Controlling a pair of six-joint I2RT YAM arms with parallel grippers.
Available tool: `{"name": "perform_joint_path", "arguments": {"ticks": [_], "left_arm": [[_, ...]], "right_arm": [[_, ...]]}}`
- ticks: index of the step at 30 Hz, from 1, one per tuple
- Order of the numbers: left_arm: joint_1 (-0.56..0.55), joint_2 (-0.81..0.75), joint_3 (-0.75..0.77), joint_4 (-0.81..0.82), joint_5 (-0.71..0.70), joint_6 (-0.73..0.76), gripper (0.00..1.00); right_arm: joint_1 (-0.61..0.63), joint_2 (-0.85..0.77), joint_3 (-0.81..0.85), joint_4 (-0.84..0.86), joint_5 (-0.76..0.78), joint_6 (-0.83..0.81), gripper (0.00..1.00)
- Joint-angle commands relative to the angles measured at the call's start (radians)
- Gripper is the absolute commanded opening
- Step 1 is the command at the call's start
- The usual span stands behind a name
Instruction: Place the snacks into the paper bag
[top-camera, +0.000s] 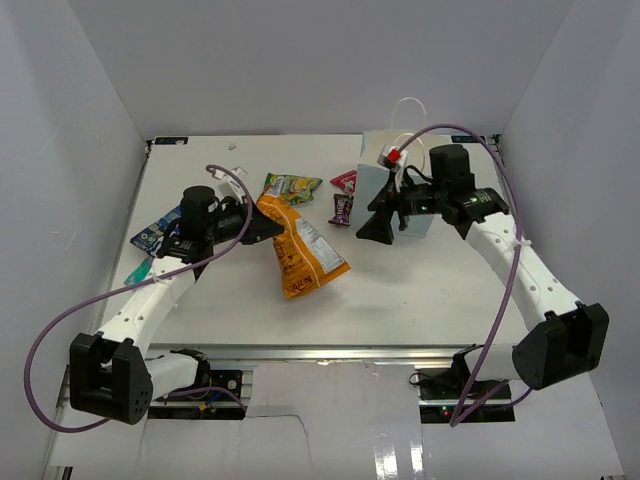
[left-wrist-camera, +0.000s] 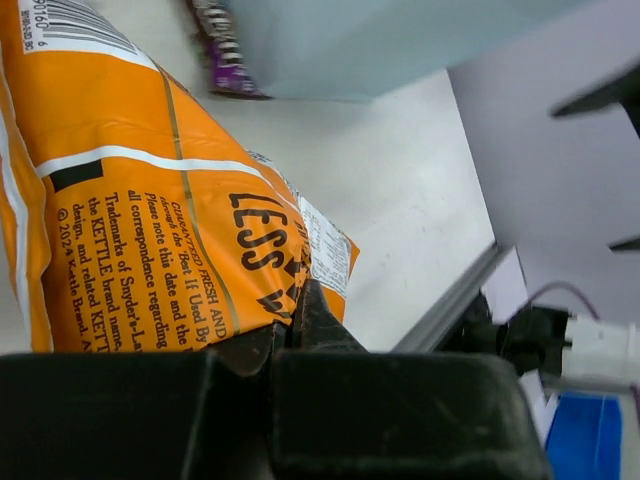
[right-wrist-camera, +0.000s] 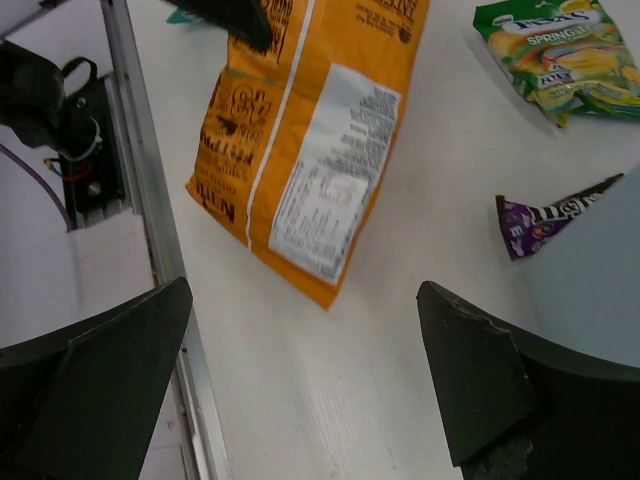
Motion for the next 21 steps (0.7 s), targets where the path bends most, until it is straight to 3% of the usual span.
{"name": "perform_joint_path", "arguments": {"ticks": [1,5,11,21], "left_arm": [[-0.088,-0.011,0.091,0.071,0.121,0.115,0.00],[-0.177,-0.049,0.114,0.077,0.196,0.216,0.00],[-0.211,-0.150,0.101,0.036,0.258,0.348,0.00],[-0.225,-0.220,0.077,0.025,0.336,0.405,0.00]], "right_arm": [[0.087,0.061,0.066,0.187,0.127,0.377,1.00],[0.126,0.129,0.081,0.310,0.155,0.608,0.98],[0.159,0.155,0.060,0.423,0.181,0.747,0.95],[0.248,0.178,-0.054,0.783,-0.075,0.920,0.91]]}}
